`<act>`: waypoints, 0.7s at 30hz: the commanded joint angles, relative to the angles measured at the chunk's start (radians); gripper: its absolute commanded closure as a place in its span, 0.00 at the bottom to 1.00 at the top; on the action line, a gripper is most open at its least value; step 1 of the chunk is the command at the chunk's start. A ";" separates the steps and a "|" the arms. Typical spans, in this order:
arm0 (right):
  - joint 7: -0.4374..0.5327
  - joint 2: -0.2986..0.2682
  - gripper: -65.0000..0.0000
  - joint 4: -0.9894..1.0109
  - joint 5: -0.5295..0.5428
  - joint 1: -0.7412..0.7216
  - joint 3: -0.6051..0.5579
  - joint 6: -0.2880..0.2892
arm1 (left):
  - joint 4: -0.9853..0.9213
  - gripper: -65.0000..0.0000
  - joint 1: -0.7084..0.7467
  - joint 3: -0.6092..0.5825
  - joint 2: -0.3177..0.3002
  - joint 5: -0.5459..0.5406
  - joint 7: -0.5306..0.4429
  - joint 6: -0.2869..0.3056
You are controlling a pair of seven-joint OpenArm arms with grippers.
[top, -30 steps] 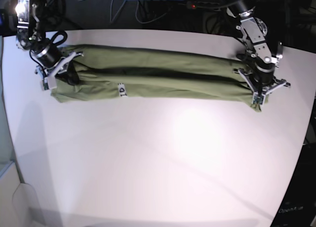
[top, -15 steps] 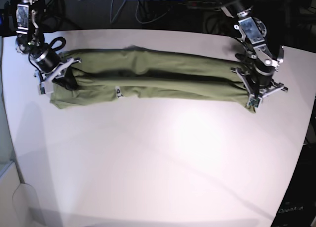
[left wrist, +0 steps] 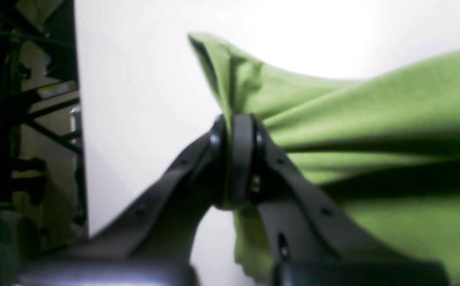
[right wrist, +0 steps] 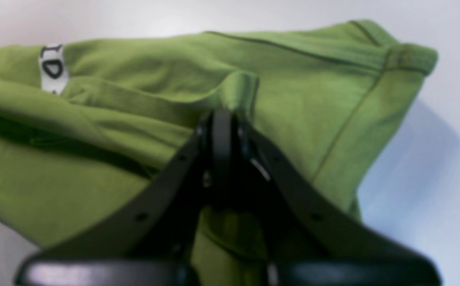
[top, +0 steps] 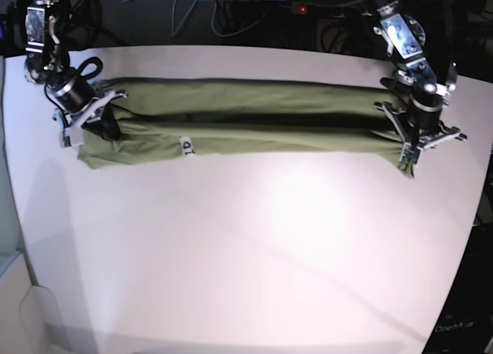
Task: Fold the T-shirt properly
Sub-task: 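Adjust the strip ends with both grippers, straightening the folded edge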
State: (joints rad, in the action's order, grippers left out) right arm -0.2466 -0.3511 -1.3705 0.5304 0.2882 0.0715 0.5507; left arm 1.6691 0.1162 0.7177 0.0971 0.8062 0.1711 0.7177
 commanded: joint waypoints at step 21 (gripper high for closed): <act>-0.010 -0.010 0.99 -0.005 -0.011 -0.030 0.004 0.001 | 0.088 0.97 0.149 -0.020 -0.041 -0.078 -0.015 -0.020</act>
State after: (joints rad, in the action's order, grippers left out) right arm -0.2611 -0.3466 -1.3670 0.5228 0.2638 0.0696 0.5507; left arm 1.7416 0.2672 0.6971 0.0650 0.7322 0.1684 0.7155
